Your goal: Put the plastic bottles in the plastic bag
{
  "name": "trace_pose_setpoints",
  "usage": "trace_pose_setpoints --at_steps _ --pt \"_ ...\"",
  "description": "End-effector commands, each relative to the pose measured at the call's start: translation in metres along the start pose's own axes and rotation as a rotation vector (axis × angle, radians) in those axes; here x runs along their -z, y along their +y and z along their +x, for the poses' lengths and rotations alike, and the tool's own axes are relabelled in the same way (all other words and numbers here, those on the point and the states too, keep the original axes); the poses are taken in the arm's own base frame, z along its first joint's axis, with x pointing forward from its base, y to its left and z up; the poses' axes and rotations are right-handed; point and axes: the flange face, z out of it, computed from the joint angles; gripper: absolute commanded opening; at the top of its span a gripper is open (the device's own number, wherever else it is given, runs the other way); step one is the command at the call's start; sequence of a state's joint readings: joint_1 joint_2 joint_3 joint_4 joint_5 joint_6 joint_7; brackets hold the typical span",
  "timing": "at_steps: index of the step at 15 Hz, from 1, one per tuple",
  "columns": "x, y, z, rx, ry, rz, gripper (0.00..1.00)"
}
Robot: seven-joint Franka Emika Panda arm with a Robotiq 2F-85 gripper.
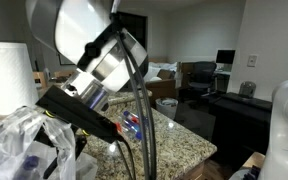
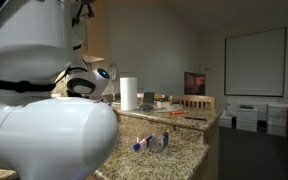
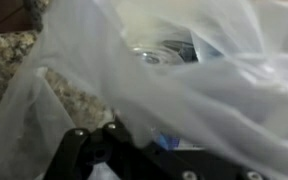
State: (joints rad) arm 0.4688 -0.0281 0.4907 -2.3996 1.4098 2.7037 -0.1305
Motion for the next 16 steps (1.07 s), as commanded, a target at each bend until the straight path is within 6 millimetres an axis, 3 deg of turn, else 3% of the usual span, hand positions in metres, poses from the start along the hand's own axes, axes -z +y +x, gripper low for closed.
trace_pose_setpoints --at_steps 1,4,8,11,16 --pt "0.041 0.018 -0.015 0.041 0.195 -0.031 1.00" --pt "0.066 0.037 -0.008 0.033 0.269 -0.023 1.00" --pt "0.081 0.063 0.019 0.056 0.289 0.061 1.00" --pt "0.074 0.086 0.042 0.099 0.255 0.091 1.00" --pt "0.059 0.088 0.070 0.232 0.196 0.047 1.00"
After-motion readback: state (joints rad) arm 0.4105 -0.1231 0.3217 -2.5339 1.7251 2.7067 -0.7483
